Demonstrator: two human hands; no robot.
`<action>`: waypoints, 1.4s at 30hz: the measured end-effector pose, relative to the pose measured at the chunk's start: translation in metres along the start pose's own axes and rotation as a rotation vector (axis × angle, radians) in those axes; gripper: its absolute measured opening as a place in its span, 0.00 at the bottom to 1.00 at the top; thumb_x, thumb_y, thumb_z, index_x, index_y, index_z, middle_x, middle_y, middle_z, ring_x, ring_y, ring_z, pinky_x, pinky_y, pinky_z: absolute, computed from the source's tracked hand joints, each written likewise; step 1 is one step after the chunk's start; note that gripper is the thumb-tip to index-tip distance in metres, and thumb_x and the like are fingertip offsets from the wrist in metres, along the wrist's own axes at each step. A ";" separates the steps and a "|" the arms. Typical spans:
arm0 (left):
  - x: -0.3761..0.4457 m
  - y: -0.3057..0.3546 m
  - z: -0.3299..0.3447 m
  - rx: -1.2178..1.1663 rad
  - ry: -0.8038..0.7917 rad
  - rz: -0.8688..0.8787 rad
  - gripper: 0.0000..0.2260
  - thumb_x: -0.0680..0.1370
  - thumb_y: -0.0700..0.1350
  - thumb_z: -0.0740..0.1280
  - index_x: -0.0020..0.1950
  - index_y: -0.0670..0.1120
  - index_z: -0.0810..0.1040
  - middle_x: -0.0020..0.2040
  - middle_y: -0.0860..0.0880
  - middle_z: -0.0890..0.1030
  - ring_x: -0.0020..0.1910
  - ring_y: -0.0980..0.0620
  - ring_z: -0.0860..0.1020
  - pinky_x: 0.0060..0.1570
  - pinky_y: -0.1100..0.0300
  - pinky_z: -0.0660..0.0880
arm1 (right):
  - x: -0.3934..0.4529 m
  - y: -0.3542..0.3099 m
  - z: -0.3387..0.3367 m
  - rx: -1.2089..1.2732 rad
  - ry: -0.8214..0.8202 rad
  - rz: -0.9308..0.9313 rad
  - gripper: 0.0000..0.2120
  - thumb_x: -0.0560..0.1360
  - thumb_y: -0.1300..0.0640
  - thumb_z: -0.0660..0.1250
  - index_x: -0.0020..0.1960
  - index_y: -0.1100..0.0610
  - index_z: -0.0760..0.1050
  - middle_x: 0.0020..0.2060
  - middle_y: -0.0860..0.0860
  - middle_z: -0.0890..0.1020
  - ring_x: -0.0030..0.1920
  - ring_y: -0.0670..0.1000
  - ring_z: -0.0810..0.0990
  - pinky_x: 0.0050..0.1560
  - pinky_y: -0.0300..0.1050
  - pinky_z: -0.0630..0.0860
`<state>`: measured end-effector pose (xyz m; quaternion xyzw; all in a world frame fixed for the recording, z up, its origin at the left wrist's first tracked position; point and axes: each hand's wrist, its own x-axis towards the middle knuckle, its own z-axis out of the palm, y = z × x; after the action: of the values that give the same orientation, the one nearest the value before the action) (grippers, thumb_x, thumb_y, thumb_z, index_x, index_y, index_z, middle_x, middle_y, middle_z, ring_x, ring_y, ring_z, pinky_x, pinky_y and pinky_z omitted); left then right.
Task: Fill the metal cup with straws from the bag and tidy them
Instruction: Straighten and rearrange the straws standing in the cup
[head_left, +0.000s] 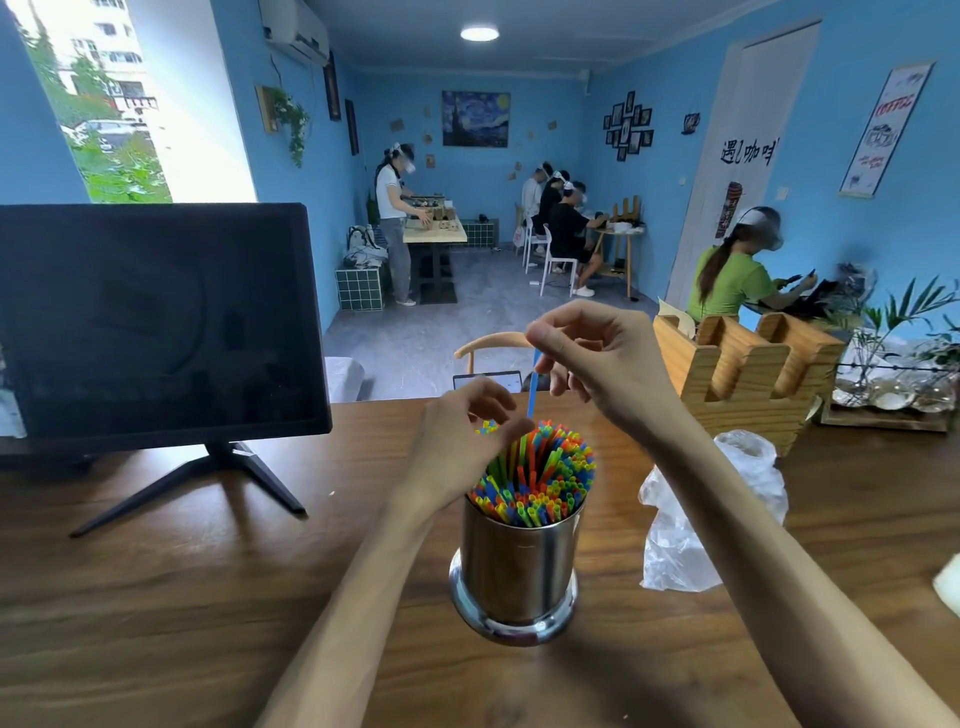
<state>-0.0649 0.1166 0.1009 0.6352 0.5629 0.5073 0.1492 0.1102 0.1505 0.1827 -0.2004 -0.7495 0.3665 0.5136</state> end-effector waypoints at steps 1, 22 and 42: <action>0.002 0.001 0.000 -0.026 -0.003 0.012 0.11 0.72 0.57 0.78 0.49 0.60 0.78 0.41 0.60 0.84 0.43 0.63 0.81 0.47 0.67 0.74 | -0.002 -0.006 0.002 0.017 -0.016 -0.021 0.06 0.76 0.59 0.73 0.46 0.62 0.81 0.29 0.50 0.83 0.26 0.44 0.79 0.27 0.31 0.71; 0.016 0.030 -0.018 -0.690 0.263 -0.088 0.13 0.78 0.40 0.72 0.59 0.47 0.74 0.46 0.47 0.88 0.37 0.47 0.86 0.38 0.60 0.81 | -0.031 0.018 -0.024 -0.099 -0.692 0.310 0.13 0.79 0.56 0.70 0.61 0.60 0.83 0.54 0.52 0.87 0.57 0.50 0.84 0.56 0.42 0.80; -0.008 -0.007 -0.004 -0.094 -0.014 0.099 0.20 0.74 0.43 0.76 0.58 0.65 0.78 0.46 0.57 0.85 0.47 0.57 0.85 0.51 0.54 0.82 | -0.054 0.024 0.006 -0.351 -0.461 0.103 0.07 0.70 0.49 0.80 0.46 0.49 0.87 0.41 0.49 0.80 0.50 0.51 0.78 0.53 0.52 0.75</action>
<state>-0.0715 0.1102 0.0933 0.6580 0.5054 0.5354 0.1577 0.1239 0.1269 0.1298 -0.2356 -0.8872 0.2927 0.2677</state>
